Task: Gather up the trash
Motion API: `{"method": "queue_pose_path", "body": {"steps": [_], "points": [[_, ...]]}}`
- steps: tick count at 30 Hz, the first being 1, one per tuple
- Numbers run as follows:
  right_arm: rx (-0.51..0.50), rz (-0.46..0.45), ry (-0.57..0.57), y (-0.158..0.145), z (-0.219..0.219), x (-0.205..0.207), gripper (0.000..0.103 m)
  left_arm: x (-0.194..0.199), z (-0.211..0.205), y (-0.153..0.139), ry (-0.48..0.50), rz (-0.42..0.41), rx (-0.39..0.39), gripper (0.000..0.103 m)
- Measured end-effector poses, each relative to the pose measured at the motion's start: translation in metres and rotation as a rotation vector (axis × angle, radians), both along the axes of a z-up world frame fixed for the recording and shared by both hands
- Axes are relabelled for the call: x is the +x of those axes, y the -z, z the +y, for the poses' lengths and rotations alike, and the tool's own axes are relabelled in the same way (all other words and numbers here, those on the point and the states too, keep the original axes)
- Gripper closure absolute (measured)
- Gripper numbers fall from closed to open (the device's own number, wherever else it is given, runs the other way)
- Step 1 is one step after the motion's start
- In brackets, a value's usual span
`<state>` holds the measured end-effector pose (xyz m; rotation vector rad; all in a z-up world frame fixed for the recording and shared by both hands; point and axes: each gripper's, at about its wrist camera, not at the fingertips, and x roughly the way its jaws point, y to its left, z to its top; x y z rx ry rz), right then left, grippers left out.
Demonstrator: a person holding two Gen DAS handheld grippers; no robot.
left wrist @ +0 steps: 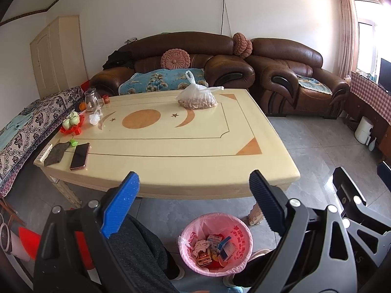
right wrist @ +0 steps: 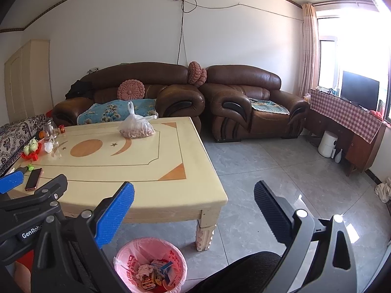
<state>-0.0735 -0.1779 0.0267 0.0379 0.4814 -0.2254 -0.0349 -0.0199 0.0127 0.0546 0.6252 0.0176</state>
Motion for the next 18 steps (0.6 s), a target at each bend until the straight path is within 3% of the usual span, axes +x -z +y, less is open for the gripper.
{"method": "queue_pose_path", "body": {"steps": [18], "points": [[-0.013, -0.005, -0.001, -0.0004, 0.0006, -0.0006, 0.007, 0.0014, 0.0035, -0.0007, -0.001, 0.006, -0.003, 0.014]]}}
